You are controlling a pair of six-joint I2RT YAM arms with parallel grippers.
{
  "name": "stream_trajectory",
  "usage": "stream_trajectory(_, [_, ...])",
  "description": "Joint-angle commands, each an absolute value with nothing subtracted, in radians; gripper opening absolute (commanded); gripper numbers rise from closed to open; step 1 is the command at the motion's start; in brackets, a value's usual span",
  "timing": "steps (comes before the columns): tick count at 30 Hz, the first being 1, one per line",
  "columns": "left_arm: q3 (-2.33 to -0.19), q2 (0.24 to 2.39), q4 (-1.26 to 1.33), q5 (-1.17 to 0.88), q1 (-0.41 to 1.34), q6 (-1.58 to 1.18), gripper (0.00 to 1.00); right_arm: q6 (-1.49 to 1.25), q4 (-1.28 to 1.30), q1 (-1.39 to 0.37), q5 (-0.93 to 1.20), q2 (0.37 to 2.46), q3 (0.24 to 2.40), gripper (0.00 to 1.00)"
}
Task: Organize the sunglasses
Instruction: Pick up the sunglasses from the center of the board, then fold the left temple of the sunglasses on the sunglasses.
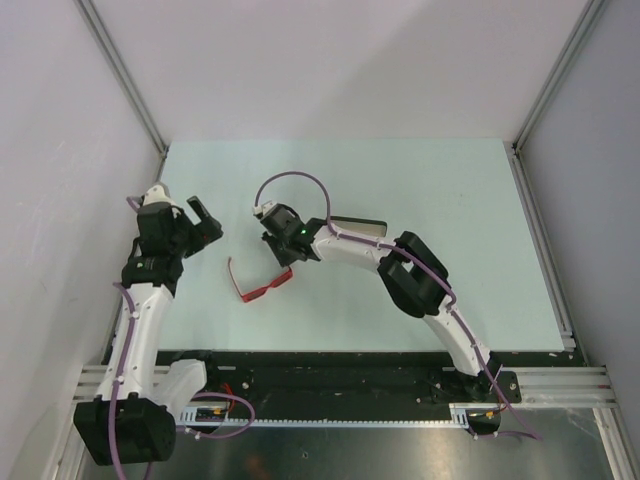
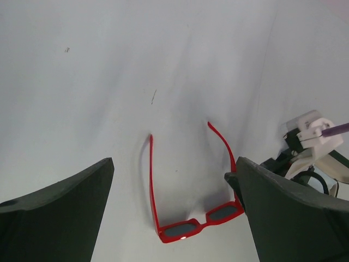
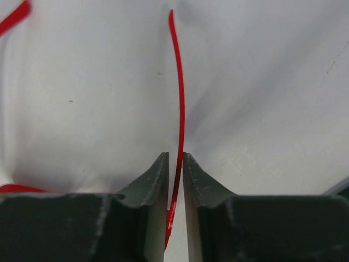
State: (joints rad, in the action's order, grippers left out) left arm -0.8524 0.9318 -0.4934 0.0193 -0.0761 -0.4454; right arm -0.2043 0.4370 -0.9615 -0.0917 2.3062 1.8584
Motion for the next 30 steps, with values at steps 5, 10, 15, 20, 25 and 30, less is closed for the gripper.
stream_trajectory(5, [-0.856, 0.922, -0.489, -0.087, -0.109, -0.483, 1.00, -0.173, 0.397, -0.960, -0.124, 2.275, 1.844, 0.00])
stream_trajectory(10, [-0.884, 0.936, -0.486, -0.227, -0.110, -0.477, 1.00, -0.127, 0.334, -0.914, -0.118, 2.091, 1.734, 0.00])
stream_trajectory(15, [-0.940, 0.946, -0.479, -0.417, -0.109, -0.466, 1.00, -0.060, 0.278, -0.845, -0.110, 1.873, 1.614, 0.00])
stream_trajectory(20, [-0.989, 0.933, -0.408, -0.674, -0.109, -0.480, 1.00, -0.017, 0.213, -0.767, -0.063, 1.654, 1.542, 0.00])
stream_trajectory(25, [-1.000, 0.913, -0.305, -0.862, -0.091, -0.502, 1.00, -0.003, 0.164, -0.729, 0.050, 1.516, 1.513, 0.00])
stream_trajectory(30, [-1.029, 0.933, -0.241, -1.021, 0.032, -0.463, 1.00, 0.018, 0.132, -0.715, 0.184, 1.401, 1.514, 0.00])
